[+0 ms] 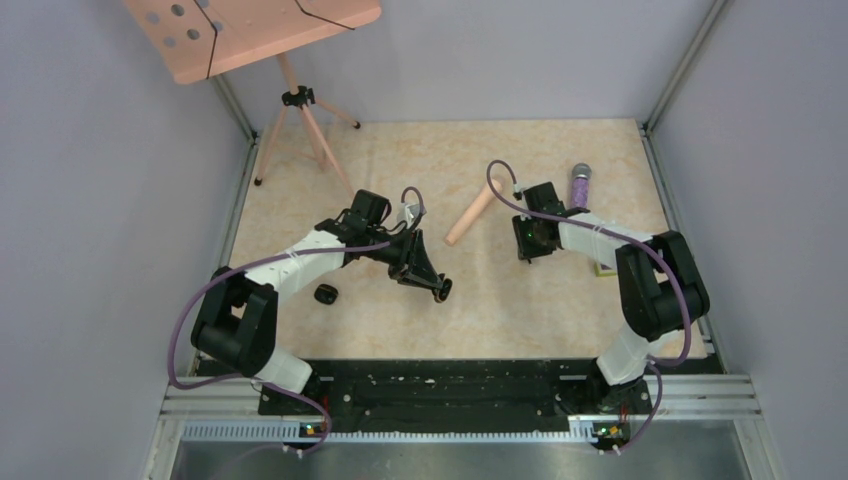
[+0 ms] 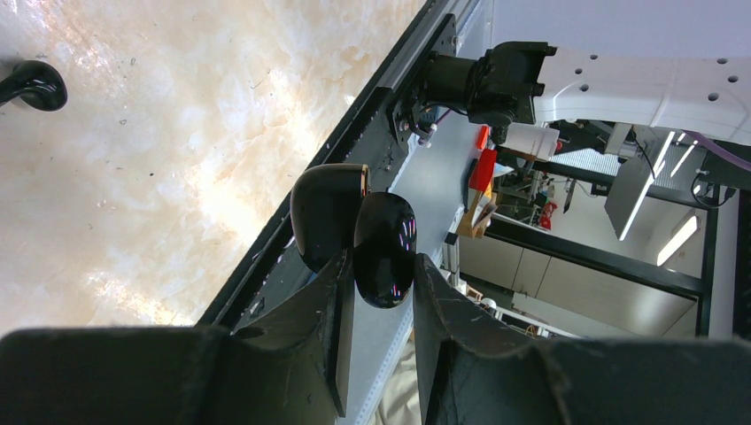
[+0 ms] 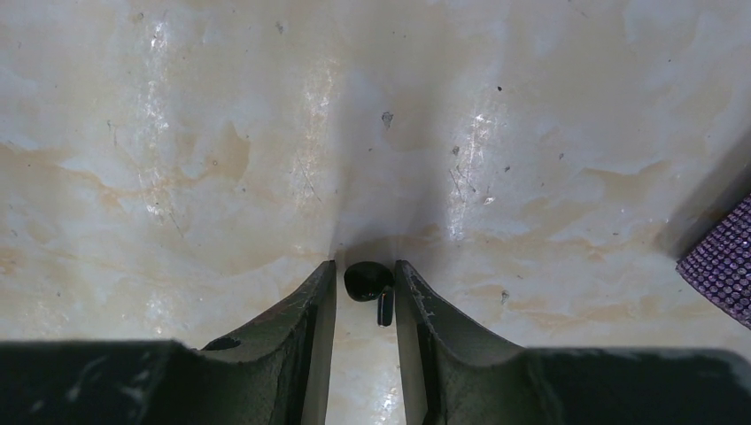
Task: Insert the wireless bluetooth earbuds into the charging case
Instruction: Pick up the right earbud from the center of the board.
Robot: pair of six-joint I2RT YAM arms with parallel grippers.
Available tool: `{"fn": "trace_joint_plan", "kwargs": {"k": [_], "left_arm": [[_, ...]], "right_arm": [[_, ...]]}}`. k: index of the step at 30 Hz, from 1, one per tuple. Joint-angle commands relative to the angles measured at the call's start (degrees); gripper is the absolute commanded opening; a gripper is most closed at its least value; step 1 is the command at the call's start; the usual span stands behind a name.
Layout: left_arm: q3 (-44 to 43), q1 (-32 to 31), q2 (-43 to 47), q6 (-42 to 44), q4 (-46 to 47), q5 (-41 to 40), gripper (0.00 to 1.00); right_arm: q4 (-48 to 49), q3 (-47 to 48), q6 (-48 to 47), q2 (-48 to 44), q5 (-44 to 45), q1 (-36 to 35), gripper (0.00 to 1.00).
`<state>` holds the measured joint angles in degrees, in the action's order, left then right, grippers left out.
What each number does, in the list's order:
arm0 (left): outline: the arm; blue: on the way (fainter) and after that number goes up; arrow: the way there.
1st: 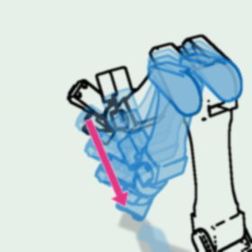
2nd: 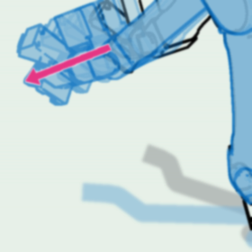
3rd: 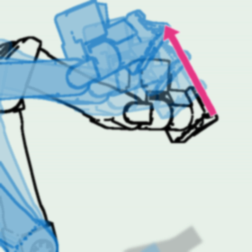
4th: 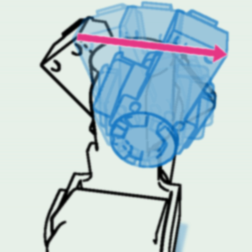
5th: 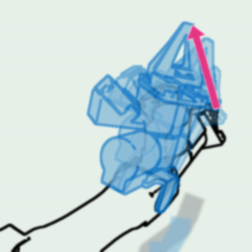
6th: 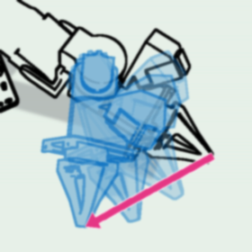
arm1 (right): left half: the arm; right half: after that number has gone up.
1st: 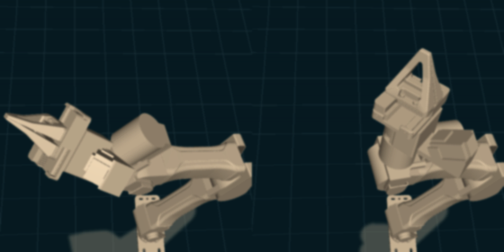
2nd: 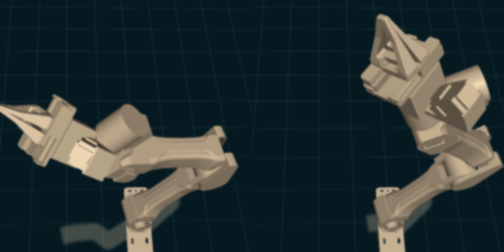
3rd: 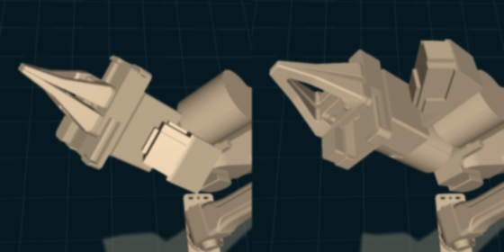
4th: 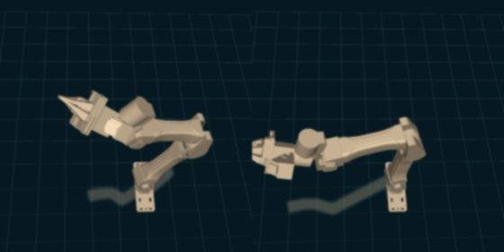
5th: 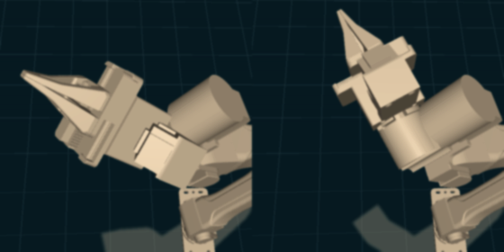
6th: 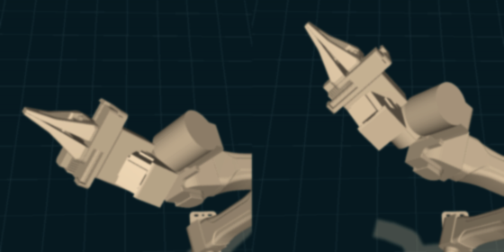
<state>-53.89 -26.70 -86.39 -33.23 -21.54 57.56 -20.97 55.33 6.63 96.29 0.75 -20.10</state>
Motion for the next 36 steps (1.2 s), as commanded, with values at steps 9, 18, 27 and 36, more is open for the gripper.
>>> {"fn": "trace_joint_plan", "kwargs": {"k": [9,18,27,36], "left_arm": [[-0.3,0.2,1.8,0.5,1.1,1.0,0.00],[-0.8,0.2,2.0,0.3,0.8,0.8,0.00],[-1.0,0.2,2.0,0.2,0.6,0.7,0.00],[-5.1,-0.3,-1.7,0.5,0.4,3.1,0.00]], "right_arm": [[-4.0,1.0,0.3,0.1,-2.1,-0.6,0.31],[-3.4,1.6,0.6,2.1,-1.0,-0.6,0.21],[-3.0,1.3,1.1,-0.9,-1.6,-0.6,0.13],[9.5,-6.6,0.4,-18.6,-11.8,-0.6,0.10]]}}
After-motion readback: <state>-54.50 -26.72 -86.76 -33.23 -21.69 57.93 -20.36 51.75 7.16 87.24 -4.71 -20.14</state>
